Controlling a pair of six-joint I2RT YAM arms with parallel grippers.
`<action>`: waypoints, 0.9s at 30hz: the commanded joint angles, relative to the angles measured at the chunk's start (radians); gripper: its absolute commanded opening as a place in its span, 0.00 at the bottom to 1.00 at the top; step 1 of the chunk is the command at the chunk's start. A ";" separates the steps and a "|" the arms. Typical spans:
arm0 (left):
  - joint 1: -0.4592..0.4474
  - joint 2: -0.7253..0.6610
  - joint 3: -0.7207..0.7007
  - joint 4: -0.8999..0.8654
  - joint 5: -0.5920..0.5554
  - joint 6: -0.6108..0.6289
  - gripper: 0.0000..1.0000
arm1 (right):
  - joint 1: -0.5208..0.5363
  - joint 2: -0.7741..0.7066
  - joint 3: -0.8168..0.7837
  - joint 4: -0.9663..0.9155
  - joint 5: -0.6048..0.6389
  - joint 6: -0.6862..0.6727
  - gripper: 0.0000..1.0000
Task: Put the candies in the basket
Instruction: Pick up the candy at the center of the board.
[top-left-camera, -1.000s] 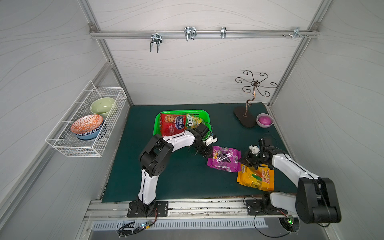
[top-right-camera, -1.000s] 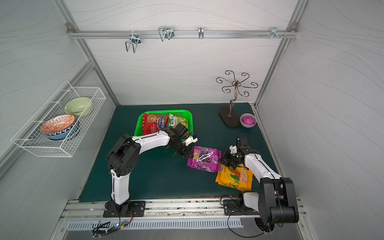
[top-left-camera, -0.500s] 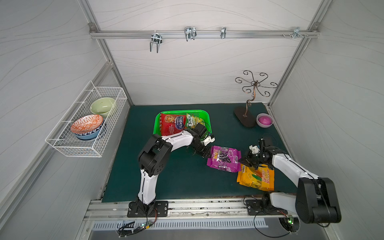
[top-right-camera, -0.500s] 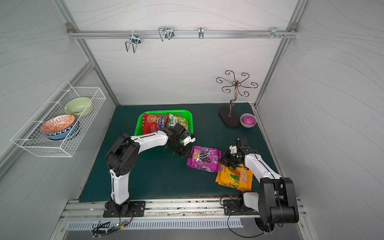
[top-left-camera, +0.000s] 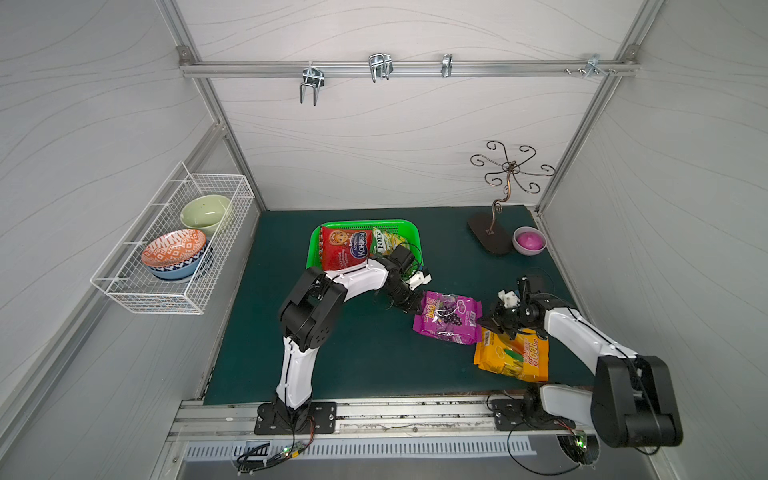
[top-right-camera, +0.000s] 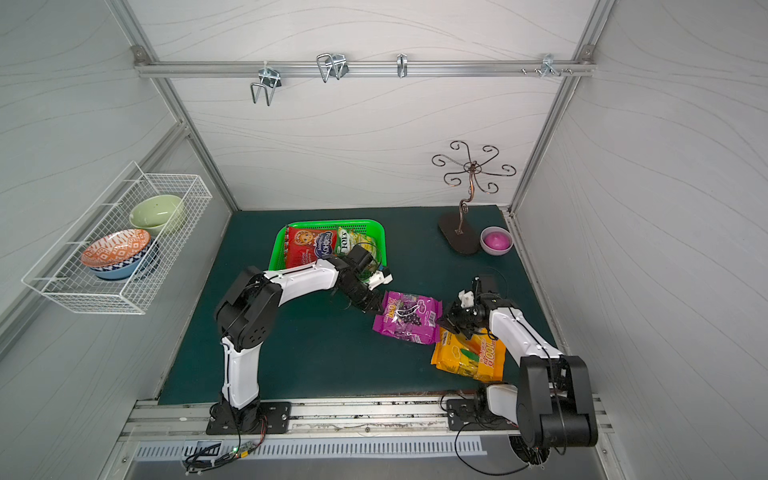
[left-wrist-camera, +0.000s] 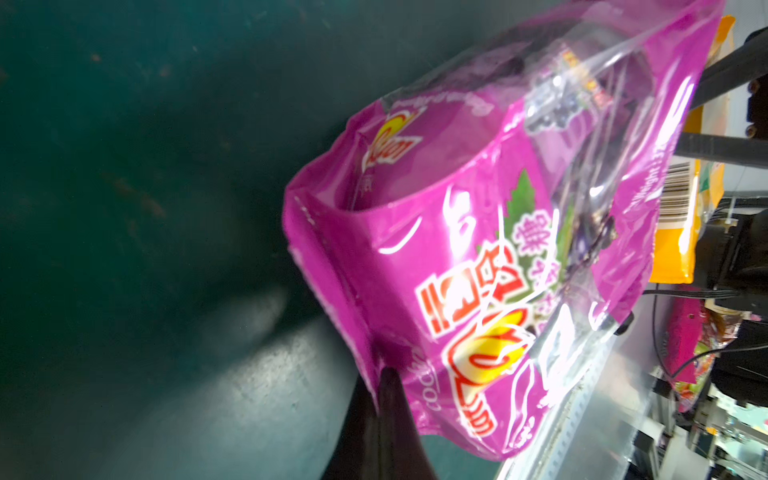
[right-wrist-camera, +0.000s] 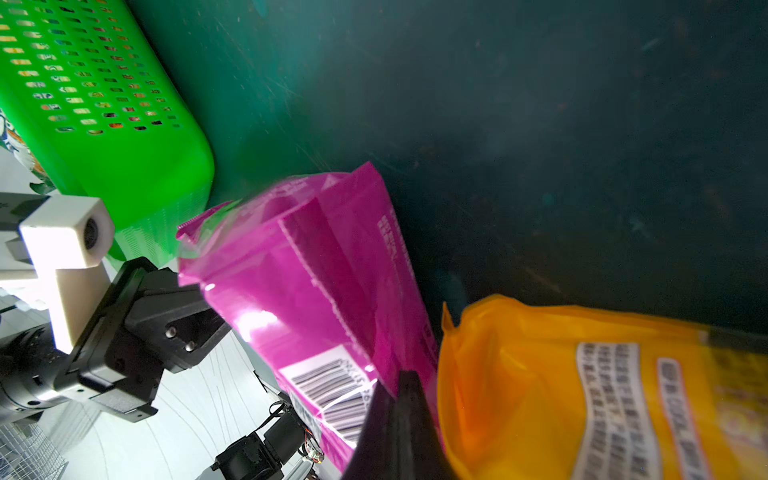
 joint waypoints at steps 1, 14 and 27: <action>0.022 -0.003 0.074 -0.023 0.032 0.013 0.00 | 0.025 -0.044 0.008 0.018 -0.011 -0.018 0.00; 0.073 -0.177 0.142 -0.208 0.103 -0.022 0.00 | 0.088 -0.252 0.101 -0.052 0.011 0.008 0.00; 0.229 -0.294 0.364 -0.444 0.068 0.020 0.00 | 0.238 -0.104 0.470 -0.057 0.069 -0.047 0.00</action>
